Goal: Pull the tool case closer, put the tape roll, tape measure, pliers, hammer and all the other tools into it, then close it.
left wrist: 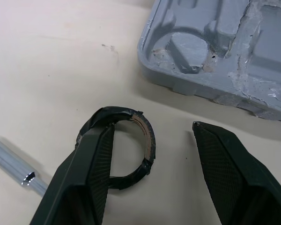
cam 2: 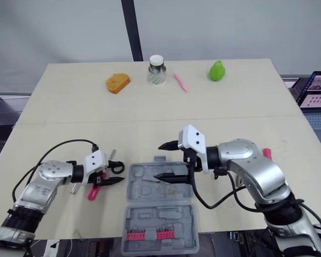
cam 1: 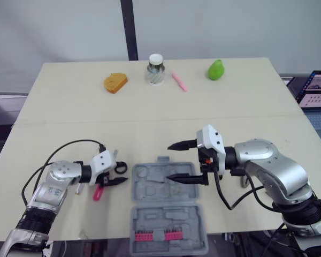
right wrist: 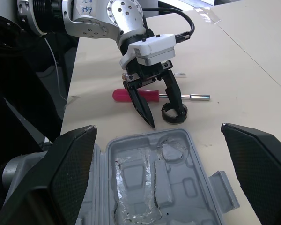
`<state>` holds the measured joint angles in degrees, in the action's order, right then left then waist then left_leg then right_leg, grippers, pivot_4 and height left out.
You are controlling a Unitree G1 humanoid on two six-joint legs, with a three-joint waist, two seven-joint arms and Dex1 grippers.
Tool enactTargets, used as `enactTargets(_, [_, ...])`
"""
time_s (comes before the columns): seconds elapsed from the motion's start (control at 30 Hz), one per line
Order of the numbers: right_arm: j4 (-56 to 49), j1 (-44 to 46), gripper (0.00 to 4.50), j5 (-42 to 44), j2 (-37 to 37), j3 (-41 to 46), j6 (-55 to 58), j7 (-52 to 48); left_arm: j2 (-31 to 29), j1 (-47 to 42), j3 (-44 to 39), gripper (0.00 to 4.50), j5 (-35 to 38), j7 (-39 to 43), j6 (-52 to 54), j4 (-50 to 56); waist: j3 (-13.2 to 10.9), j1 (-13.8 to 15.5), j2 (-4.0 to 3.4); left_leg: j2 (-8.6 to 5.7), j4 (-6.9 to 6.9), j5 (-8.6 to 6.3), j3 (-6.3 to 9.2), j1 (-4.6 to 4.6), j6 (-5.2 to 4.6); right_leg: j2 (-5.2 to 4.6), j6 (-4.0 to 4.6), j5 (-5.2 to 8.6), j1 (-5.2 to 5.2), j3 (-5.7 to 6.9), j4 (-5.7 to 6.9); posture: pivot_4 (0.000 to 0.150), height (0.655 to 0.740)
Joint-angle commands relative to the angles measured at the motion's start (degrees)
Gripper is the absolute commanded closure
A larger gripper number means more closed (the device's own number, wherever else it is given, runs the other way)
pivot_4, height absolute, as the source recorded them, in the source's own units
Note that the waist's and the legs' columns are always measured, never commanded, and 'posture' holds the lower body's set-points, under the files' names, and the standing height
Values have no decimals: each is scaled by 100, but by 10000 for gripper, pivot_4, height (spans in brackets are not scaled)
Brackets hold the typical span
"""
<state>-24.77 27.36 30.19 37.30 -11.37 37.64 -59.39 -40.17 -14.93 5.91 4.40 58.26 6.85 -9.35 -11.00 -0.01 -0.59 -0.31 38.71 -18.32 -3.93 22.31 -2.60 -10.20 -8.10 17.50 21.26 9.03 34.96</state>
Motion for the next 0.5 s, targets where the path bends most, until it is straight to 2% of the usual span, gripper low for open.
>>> enactTargets(0.03, [-162, 50, 0, 48, -34, -13, -23, 14, -67, 14, -23, 16622, 16, 10, 29, 207, 0, 0, 0, 0, 0, 0, 0, 0, 0, 0, 0, 0, 0, 0, 0, 1500, 7400])
enactTargets(0.5, [-228, 34, 0, 90, -39, -7, 48, 35, -62, 62, -93, 16622, 118, 36, 184, 439, 0, 0, 0, 0, 2, 0, 0, 1, 0, -1, 0, 0, 0, 0, 0, 1500, 7400])
